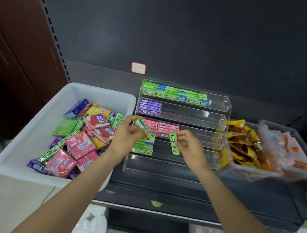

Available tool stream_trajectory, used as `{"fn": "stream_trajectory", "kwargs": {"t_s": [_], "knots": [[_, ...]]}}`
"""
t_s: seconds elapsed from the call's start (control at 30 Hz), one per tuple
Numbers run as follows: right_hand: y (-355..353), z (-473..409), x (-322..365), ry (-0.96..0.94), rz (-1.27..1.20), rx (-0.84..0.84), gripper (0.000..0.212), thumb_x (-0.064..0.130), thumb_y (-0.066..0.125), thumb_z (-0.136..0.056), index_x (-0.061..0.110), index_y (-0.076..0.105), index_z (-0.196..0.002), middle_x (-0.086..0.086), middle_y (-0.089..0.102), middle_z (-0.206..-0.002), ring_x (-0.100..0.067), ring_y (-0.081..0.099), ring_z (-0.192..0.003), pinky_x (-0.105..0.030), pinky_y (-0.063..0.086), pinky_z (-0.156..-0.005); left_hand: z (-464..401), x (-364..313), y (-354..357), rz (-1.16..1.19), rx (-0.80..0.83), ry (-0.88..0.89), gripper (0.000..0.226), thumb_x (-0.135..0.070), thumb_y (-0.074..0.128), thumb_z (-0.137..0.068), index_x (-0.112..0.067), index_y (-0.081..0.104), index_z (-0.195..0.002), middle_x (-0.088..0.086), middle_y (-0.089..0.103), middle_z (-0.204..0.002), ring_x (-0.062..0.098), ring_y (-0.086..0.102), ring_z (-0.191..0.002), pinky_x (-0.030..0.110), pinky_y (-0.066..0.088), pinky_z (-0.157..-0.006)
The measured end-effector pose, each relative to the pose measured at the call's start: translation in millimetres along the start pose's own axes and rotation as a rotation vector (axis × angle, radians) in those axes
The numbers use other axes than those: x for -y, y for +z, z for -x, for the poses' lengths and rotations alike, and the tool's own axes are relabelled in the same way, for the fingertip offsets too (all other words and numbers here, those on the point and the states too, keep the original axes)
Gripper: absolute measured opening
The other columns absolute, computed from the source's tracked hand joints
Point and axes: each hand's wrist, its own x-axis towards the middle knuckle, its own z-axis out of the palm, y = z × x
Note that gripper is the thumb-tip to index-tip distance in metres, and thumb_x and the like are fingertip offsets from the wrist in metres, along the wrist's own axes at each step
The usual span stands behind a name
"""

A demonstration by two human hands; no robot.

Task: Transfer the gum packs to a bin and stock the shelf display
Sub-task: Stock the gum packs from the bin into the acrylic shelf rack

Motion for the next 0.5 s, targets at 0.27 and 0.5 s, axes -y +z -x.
{"fn": "stream_trajectory", "kwargs": {"t_s": [0.27,0.5], "knots": [[20,-8,-10,-0.167,0.447,0.177,0.025,0.015,0.06,-0.091,0.02,0.067,-0.115,0.001,0.068,-0.114,-0.016,0.063,-0.101,-0.033,0.051,-0.086,7,1,-7,-0.046,-0.032,0.004,0.038,-0.01,0.065,-0.085,-0.016,0.048,-0.118,0.001,0.07,-0.069,0.018,0.071,-0.08,0.032,0.051,-0.087],[36,-8,-9,-0.128,0.489,0.338,0.029,0.023,0.053,-0.095,0.019,0.061,-0.122,-0.001,0.062,-0.121,-0.016,0.058,-0.107,-0.03,0.046,-0.089,11,-2,-15,-0.069,-0.079,0.013,0.032,-0.007,0.064,-0.086,-0.025,0.046,-0.107,-0.002,0.067,-0.07,0.013,0.068,-0.08,0.013,0.052,-0.063]]}}
